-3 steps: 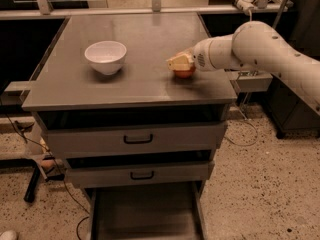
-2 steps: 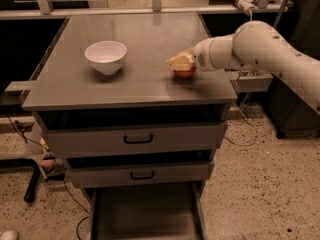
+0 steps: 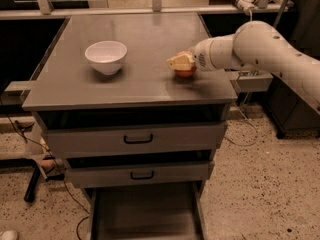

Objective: Pick apple from bottom drawer and place on counter

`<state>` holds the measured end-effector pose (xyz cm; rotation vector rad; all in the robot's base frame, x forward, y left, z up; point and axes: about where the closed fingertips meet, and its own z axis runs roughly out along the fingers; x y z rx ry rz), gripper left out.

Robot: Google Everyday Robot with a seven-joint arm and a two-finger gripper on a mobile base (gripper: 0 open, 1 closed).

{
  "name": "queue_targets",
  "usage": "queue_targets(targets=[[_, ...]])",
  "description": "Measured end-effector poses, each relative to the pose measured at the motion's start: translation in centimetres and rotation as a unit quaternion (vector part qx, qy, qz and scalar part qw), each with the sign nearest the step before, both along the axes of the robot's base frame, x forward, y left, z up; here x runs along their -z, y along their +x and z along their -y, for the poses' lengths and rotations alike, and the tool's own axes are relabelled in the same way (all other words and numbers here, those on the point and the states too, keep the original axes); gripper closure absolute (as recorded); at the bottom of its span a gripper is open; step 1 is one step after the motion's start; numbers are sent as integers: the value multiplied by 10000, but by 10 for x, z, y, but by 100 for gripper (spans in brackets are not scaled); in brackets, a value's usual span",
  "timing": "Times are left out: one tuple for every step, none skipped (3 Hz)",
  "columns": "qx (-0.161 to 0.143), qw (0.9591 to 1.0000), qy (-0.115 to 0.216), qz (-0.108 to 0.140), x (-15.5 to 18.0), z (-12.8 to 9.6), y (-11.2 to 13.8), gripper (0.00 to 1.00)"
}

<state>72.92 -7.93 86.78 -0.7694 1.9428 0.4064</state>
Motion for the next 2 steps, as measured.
queue_targets(targets=[[-1,10000,0,0,0,0,0,0],[-1,10000,0,0,0,0,0,0]])
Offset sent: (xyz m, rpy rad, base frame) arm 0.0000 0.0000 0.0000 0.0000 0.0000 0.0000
